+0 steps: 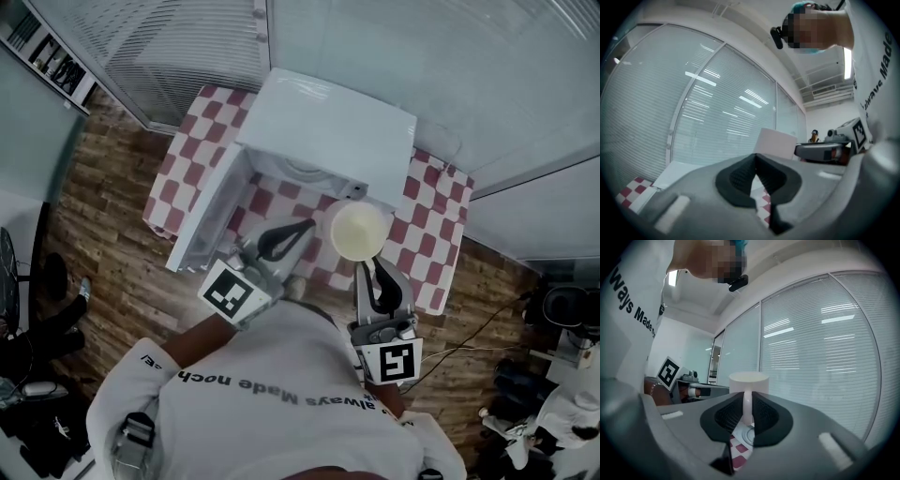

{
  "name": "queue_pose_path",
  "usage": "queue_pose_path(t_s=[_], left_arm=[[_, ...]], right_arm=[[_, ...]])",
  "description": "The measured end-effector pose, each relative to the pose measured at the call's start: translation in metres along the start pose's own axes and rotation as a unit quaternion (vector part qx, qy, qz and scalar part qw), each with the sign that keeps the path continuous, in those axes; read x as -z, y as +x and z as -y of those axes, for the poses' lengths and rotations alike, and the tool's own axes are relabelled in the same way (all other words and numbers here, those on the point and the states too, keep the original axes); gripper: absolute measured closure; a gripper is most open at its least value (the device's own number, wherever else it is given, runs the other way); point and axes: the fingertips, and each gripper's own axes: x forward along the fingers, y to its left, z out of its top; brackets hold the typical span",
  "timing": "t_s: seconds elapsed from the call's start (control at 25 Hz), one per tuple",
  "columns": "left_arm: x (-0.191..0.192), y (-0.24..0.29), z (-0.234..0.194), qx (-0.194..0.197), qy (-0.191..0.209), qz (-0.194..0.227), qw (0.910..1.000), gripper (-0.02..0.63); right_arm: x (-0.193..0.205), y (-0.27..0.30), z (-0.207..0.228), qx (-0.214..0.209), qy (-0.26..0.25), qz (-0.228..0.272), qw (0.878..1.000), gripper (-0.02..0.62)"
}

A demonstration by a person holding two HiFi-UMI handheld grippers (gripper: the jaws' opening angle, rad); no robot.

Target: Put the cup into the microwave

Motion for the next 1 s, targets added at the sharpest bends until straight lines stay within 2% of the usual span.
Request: queue_pose_path(t_s=[0.4, 1.0], left_arm=[[0.001, 0.012, -0.021, 0.002, -0.003, -0.005, 1.0, 0.602], [-0.021, 0.01, -0.101, 0.01, 0.006, 0.003, 0.9999, 0.601]], right_arm=[[0.003, 0.022, 0.011, 0.004, 0.004, 0.002, 1.0, 0.551], [-0.004, 0.097, 0.003, 0.014, -0.009, 0.006, 1.0, 0.551]])
